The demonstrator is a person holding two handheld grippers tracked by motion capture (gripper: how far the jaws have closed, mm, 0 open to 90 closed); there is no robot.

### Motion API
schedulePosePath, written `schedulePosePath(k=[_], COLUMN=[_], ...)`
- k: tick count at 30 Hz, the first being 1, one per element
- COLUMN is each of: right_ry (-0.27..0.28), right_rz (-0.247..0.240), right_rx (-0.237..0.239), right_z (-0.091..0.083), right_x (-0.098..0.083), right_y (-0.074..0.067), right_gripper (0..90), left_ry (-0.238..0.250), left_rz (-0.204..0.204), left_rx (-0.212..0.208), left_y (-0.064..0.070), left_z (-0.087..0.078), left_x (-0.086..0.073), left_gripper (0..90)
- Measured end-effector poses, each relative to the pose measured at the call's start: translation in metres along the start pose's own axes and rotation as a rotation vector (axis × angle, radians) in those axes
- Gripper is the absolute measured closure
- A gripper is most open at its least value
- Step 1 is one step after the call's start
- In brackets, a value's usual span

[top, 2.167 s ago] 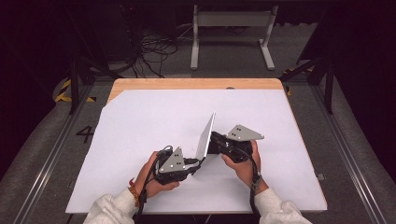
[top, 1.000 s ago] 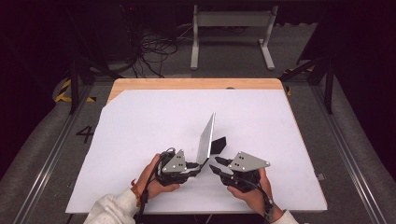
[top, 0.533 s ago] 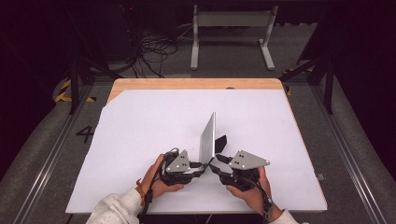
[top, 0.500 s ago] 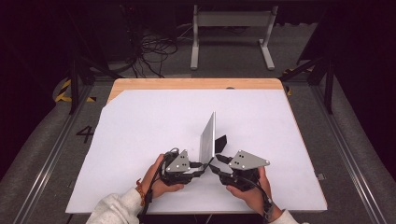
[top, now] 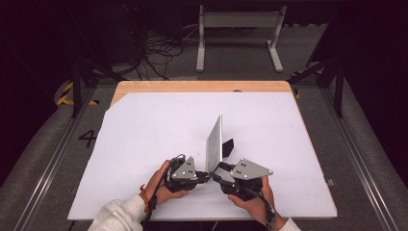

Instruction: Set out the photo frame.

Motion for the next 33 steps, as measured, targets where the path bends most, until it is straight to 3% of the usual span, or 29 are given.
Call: schedulePosePath(k=[4, 12, 17, 24, 31, 33], right_ry=[0.006, -0.006, -0.007, -0.012, -0.012, -0.013], right_rz=[0.019, 0.027, 0.045, 0.055, 0.069, 0.062], right_rx=[-0.025, -0.051, -0.071, -0.087, -0.076, -0.078], right_z=[0.0, 0.005, 0.009, 0.014, 0.012, 0.014], right_x=[-0.001, -0.002, -0.003, -0.006, -0.008, -0.009], right_y=[0.006, 0.005, 0.009, 0.012, 0.017, 0.016], right_gripper=[60.1, 48.8, 48.6, 51.5, 51.3, 50.8], left_ry=[0.002, -0.008, -0.009, -0.027, -0.029, -0.01], left_rz=[-0.004, -0.007, -0.018, 0.007, -0.024, -0.061], left_rx=[-0.002, -0.006, -0.011, -0.004, 0.068, 0.098], left_y=[0.0, 0.0, 0.0, 0.0, -0.017, -0.025], left_z=[0.002, 0.011, 0.013, 0.012, -0.012, -0.023], left_x=[0.001, 0.001, 0.0, 0.0, -0.01, -0.015], left_gripper=[80.7, 79.9, 79.8, 80.1, 77.8, 76.9])
Point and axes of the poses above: each handheld gripper's, and its own axes: z roughly forward along the jaws, x roughly out of its top, y roughly to its right, the point moved 7 cm from there along z, roughly forward along the jaws, and after that the axes turned 1 degree about -x, right-handed, at the moved point
